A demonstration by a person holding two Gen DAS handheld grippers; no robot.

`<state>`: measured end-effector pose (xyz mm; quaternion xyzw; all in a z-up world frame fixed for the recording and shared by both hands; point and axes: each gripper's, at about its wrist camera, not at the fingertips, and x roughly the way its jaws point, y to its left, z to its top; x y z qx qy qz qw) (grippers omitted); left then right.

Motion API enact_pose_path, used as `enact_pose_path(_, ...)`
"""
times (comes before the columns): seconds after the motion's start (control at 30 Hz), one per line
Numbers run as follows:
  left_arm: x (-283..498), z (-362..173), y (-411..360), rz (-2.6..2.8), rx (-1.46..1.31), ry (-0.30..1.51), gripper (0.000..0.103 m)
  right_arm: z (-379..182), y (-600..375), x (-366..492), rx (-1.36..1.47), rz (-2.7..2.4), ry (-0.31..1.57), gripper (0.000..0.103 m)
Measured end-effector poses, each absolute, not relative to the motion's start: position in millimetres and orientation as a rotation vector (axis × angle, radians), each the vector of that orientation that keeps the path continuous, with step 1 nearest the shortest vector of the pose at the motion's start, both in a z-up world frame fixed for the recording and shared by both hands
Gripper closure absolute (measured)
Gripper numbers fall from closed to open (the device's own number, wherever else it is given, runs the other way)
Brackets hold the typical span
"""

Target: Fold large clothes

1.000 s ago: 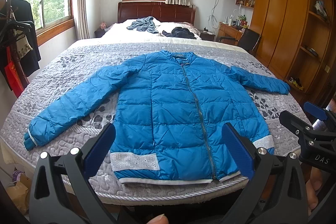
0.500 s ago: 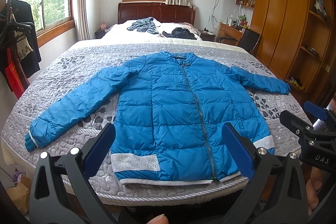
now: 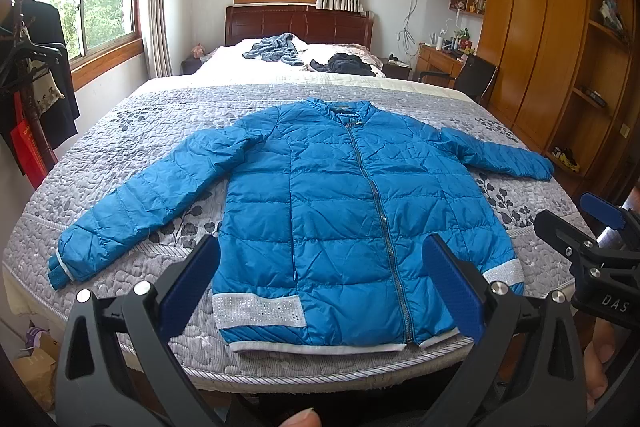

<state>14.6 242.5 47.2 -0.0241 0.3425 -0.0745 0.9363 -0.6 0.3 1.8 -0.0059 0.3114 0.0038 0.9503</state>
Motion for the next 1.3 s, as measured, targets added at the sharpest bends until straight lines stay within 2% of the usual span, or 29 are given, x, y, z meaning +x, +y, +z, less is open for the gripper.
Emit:
enact_pose_path(1.0, 17.1, 42.3, 244.3, -0.148, -0.052, 0.708, 0.003, -3.5, 0.9, 4.6, -0.005, 0.011, 0.645, 0.004)
enact_pose_path(1.3, 41.2, 32.2, 243.0, -0.203, -0.080, 0.737, 0.003, -11.0, -22.3, 34.2, 0.006, -0.010, 0.660, 0.004)
